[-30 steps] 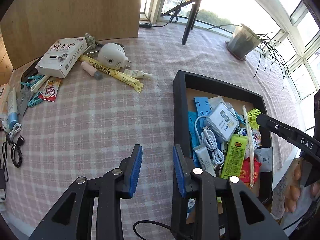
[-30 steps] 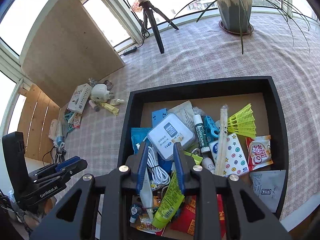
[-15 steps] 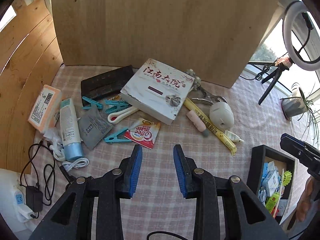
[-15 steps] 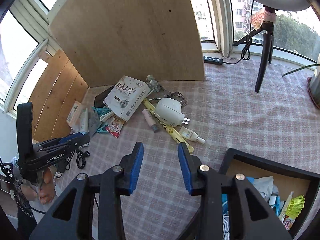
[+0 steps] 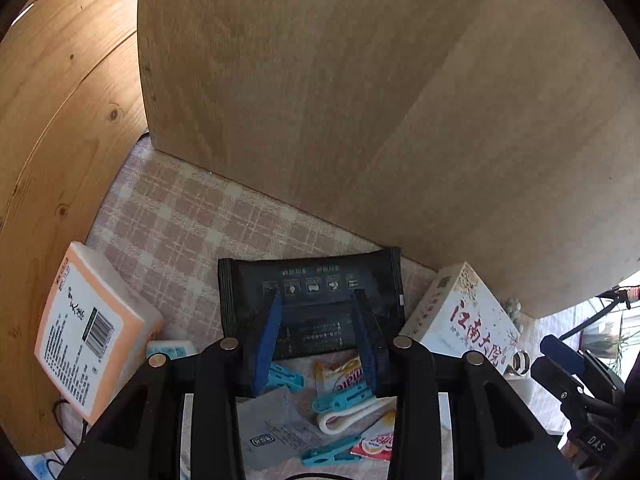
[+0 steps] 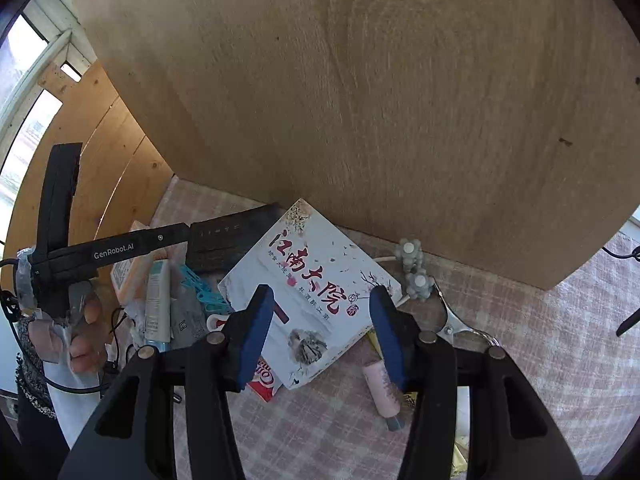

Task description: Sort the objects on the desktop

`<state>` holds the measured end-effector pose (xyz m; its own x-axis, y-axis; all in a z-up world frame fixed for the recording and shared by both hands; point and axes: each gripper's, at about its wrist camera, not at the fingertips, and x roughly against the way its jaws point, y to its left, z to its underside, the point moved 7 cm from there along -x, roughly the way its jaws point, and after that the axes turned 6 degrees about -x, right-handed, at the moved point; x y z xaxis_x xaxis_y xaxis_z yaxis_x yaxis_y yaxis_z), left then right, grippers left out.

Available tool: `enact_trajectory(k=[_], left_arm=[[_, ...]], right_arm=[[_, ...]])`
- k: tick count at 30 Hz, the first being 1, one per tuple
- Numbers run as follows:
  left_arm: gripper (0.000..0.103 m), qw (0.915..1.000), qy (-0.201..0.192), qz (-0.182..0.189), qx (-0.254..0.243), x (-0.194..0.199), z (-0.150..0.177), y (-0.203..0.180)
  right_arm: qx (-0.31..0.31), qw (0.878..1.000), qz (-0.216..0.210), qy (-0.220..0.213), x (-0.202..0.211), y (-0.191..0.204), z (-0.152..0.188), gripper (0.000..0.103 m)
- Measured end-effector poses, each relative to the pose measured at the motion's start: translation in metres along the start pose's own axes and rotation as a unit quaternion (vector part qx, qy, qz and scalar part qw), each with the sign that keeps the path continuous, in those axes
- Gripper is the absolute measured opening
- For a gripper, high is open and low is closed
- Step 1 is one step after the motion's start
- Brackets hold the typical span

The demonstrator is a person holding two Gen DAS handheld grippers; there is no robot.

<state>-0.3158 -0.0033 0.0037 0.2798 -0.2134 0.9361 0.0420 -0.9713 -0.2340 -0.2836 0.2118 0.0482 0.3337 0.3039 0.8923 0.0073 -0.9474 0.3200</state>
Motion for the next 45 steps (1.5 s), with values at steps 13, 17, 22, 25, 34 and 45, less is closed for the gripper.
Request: enact_trajectory(k=[13, 17, 22, 25, 34, 45], left_arm=[[0.033, 0.9998, 0.012, 0.001, 0.014, -0.054, -0.004, 0.015], [0.033, 0.9994, 0.022, 0.015, -0.022, -0.056, 0.014, -0.005], [0.034, 0.9989, 0.024, 0.018, -0.037, -0.051, 0.044, -0.022], [0.035, 0.9971, 0.046, 0.04, -0.046, -0.051, 0.073, -0.036], [0.041, 0.9921, 0.056, 0.041, -0.105, -0.04, 0.176, -0.091], [0.033, 0.9969, 0.007, 0.015, -0.077, 0.011, 0.229, -0.09]], right_arm=[[0.005, 1.0, 0.008, 0.012, -0.057, 0.004, -0.023, 0.055], [0.0, 1.0, -0.002, 0.029, -0.064, 0.002, -0.017, 0.055], [-0.003, 0.999, -0.022, 0.048, -0.06, 0.001, 0.014, 0.055], [-0.02, 0.998, -0.035, 0.055, -0.05, -0.006, 0.036, 0.055], [-0.052, 0.996, -0.04, 0.064, -0.014, -0.032, 0.118, 0.055], [-0.076, 0.992, -0.047, 0.085, 0.034, -0.059, 0.232, 0.055]])
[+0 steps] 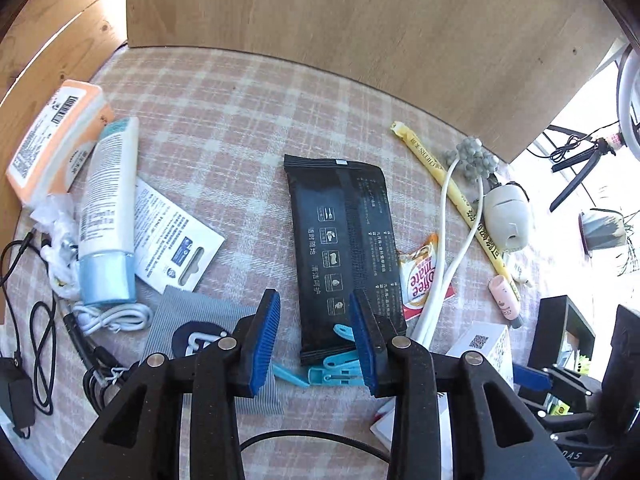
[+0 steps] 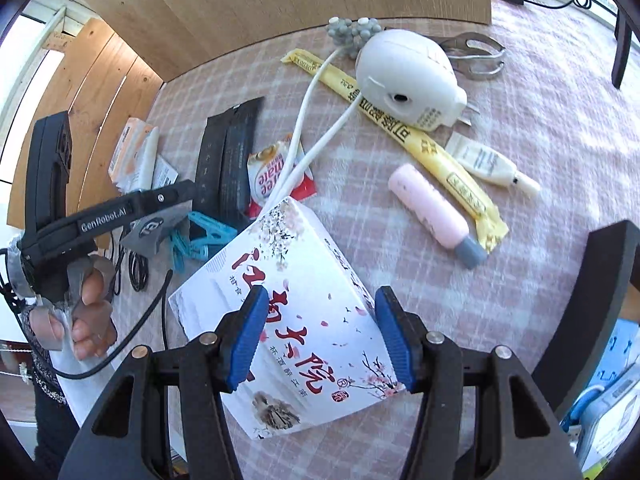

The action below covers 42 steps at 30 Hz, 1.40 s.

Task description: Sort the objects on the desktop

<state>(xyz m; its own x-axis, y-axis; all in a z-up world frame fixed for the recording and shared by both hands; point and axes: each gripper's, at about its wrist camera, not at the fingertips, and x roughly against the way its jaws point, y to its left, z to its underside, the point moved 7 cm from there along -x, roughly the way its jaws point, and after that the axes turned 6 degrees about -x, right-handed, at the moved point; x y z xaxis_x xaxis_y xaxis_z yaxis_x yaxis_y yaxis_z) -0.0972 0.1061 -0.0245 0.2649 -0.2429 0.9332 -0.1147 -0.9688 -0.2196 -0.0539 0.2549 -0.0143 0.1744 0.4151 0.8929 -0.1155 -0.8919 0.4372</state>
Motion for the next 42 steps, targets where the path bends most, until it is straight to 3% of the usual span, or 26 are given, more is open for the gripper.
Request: enact_trajectory(k=[5, 8, 14, 17, 19, 27, 31, 42], left_arm=[[0.033, 0.9996, -0.023, -0.004, -0.013, 0.037, 0.002, 0.006], [0.035, 0.9997, -0.02, 0.0, -0.017, 0.054, 0.028, 0.003], [0.037, 0.9994, 0.004, 0.035, 0.001, 0.05, 0.088, -0.021], [0.046, 0.9988, 0.011, 0.048, 0.011, 0.043, 0.107, -0.032], [0.046, 0.9983, 0.018, 0.053, 0.017, 0.036, 0.113, -0.039], [0.043, 0.9976, 0.014, 0.065, 0.018, 0.025, 0.115, -0.06], [0.043, 0.9978, 0.016, 0.064, 0.009, 0.027, 0.117, -0.068], [0.043, 0.9966, -0.008, 0.073, -0.036, 0.057, 0.104, -0.111]], right_arm=[[0.035, 0.999, -0.004, 0.004, 0.016, 0.006, 0.03, 0.055], [0.037, 0.999, -0.018, -0.003, 0.026, 0.008, 0.038, 0.055], [0.022, 0.999, -0.001, -0.034, 0.034, -0.003, 0.034, 0.055], [0.025, 0.999, 0.0, -0.04, 0.032, -0.005, 0.032, 0.055], [0.027, 0.999, 0.003, -0.039, 0.025, -0.005, 0.03, 0.055], [0.022, 0.999, -0.017, -0.03, 0.009, 0.005, 0.04, 0.056], [0.02, 0.999, -0.003, -0.041, 0.012, 0.004, 0.045, 0.056], [0.005, 0.996, -0.007, -0.086, 0.062, -0.012, 0.047, 0.056]])
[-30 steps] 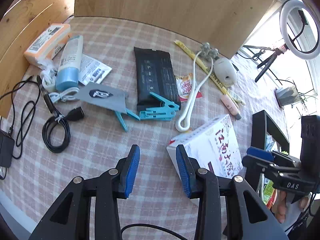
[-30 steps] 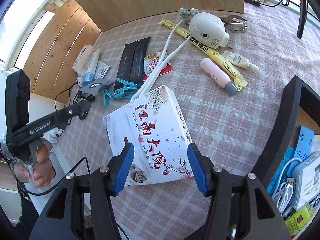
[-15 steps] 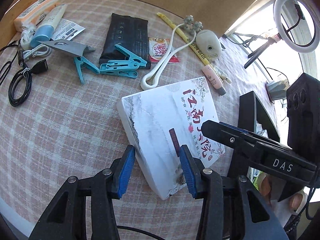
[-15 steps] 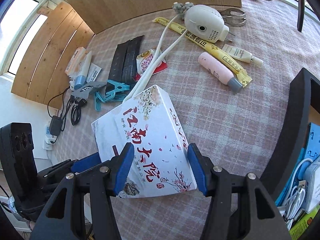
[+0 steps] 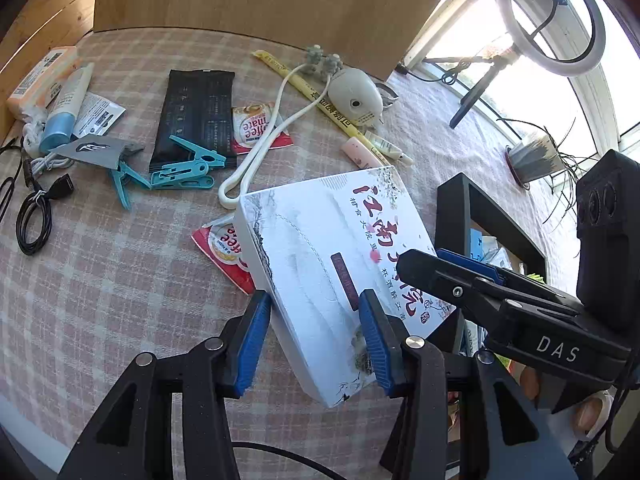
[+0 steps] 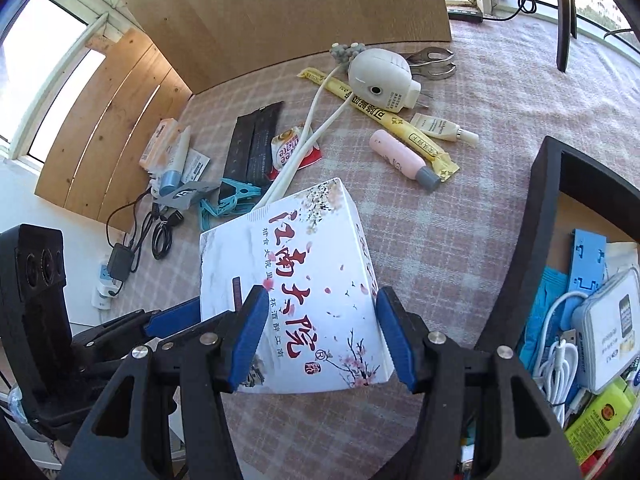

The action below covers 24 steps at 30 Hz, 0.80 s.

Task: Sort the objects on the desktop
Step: 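Carry the white box with the right tool into the black tray and release it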

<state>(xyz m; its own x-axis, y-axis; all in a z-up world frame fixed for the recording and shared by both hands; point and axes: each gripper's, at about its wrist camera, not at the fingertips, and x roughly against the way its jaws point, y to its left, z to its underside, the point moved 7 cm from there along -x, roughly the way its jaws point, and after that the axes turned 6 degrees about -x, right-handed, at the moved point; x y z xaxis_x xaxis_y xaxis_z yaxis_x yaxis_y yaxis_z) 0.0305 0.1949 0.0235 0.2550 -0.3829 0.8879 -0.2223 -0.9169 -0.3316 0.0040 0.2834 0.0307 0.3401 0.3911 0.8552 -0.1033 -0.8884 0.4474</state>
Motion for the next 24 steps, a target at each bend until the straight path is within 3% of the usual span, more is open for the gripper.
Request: enact_trajectory(k=[12, 24], left_arm=[[0.043, 0.9959, -0.024, 0.037, -0.079, 0.02, -0.026, -0.095], [0.043, 0.9777, 0.006, 0.085, -0.192, -0.007, -0.015, -0.233]], right_arm=[[-0.032, 0.997, 0.013, -0.075, 0.093, -0.048, 0.001, 0.056], [-0.14, 0.98, 0.061, -0.128, 0.176, -0.158, 0.032, 0.056]])
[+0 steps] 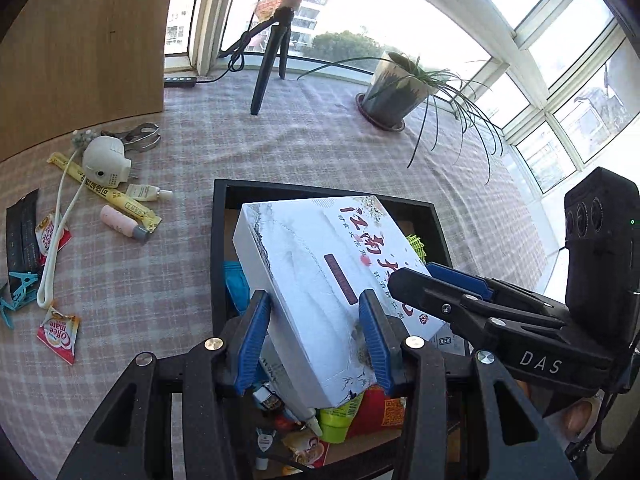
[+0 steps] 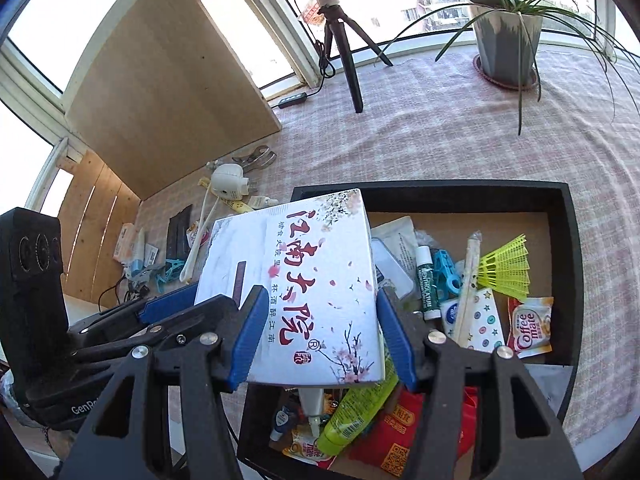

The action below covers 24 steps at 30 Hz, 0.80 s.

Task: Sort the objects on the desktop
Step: 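Carry the white box with the right tool into the black tray and release it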

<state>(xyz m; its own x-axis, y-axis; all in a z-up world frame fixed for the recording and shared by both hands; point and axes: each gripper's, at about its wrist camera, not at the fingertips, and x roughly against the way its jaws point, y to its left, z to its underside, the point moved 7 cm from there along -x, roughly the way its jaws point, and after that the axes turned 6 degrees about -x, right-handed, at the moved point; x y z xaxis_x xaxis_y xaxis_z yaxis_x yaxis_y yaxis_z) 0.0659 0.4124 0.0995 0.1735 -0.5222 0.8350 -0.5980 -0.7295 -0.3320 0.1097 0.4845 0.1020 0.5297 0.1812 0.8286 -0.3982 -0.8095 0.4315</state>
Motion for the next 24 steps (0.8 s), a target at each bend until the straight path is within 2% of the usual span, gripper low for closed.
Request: enact_trajectory(k=[5, 12, 17, 20, 24], left_arm=[[0.043, 0.999, 0.018, 0.011, -0.04, -0.019, -0.006, -0.039], [0.043, 0.9964, 0.044, 0.025, -0.069, -0.037, -0.004, -0.068], [0.043, 0.9951, 0.055, 0.033, -0.075, -0.04, 0.001, -0.074], [0.043, 0.9958, 0.051, 0.019, -0.073, -0.037, 0.001, -0.068], [0.043, 0.9973, 0.046, 0.01, -0.056, -0.032, 0.0, -0.05]], right_arm=[[-0.04, 0.999, 0.023, -0.011, 0.016, -0.04, -0.001, 0.056], [-0.074, 0.996, 0.041, -0.011, 0.027, -0.078, 0.003, 0.056], [-0.079, 0.996, 0.039, -0.025, 0.035, -0.084, 0.0, 0.056], [-0.073, 0.996, 0.046, -0.035, 0.037, -0.08, -0.005, 0.056], [-0.051, 0.998, 0.039, -0.027, 0.03, -0.065, -0.006, 0.056]])
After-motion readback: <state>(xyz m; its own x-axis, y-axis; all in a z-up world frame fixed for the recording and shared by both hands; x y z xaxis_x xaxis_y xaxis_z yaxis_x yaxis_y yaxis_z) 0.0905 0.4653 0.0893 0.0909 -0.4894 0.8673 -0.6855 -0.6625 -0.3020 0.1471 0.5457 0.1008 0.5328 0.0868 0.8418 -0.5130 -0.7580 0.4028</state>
